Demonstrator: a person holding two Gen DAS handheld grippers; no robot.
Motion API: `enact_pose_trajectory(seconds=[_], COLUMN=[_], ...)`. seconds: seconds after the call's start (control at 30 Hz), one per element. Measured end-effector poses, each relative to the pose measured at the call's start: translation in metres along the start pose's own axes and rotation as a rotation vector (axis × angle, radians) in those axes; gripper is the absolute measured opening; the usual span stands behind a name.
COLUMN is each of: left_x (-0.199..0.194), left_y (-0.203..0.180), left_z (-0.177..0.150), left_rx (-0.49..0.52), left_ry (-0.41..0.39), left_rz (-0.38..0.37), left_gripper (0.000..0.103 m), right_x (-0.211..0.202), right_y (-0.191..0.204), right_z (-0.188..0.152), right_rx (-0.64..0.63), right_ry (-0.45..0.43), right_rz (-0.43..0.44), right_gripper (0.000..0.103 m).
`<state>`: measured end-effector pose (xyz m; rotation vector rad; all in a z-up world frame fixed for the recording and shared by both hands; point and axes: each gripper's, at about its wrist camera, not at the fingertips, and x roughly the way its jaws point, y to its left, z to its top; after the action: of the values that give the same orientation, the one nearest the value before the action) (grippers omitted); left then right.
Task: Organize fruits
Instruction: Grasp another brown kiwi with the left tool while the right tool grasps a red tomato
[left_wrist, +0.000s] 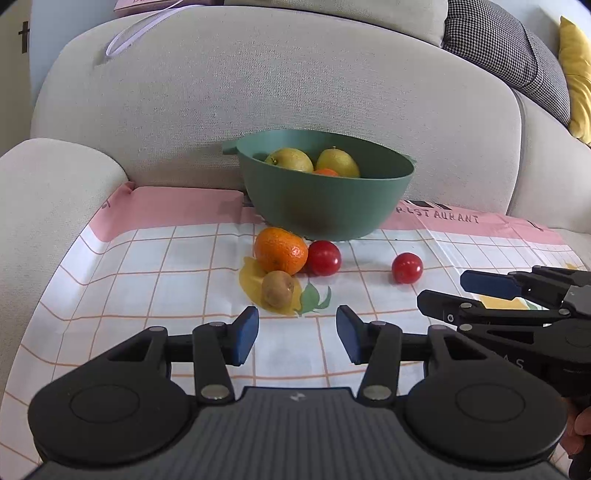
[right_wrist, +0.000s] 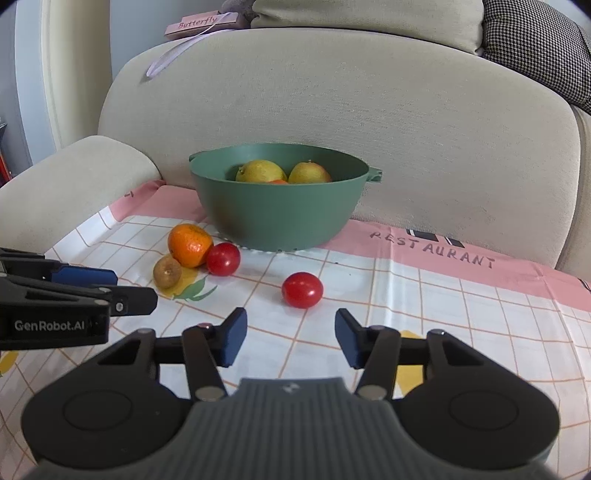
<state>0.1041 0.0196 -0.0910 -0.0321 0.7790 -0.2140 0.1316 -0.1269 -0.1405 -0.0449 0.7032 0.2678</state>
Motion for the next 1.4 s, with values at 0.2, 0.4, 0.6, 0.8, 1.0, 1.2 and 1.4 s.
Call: enact_pose_trajectory(seconds=[0.2,0.4,0.6,0.8,1.0,1.2,1.4], left_x=[0.014,0.025,0.035,0.038,0.043,0.044,0.044], left_y=[0.001,0.003,0.006,0.007,0.009,0.011,0.011], left_z=[0.005,0.011,0.013,0.015,0.014,0.015,0.015], left_rx=[0.019,0.029,0.030,0.030,0.017,0.005,0.003], left_ry=[0.002,0.006,0.021,0.013,0.033,0.040,0.046], left_rz=[0.022,0.025,0.026,0.015,0.005,-0.003,-0.008], left_gripper=[0.057,0.053,0.051,0.049,0.040,0.030,0.026], right_x=[0.012,0.025,0.035,0.042,0.048,0.050,0.053], right_y=[-0.002,-0.003,-0.005,-0.008,-0.008,-0.008,-0.009], right_z=[0.004,0.008,0.012,0.014,0.013,0.012,0.011], right_rx=[0.026,0.032,0.039,0.042,0.036,0.034,0.037], right_ry=[0.003,0.006,0.003,0.006,0.014,0.017,0.026], right_rz=[0.010,0.013,0.000,0.002,0.005,0.002,0.002], right_gripper=[0.045,0.042,0.042,0.038,0.031,0.030,0.030])
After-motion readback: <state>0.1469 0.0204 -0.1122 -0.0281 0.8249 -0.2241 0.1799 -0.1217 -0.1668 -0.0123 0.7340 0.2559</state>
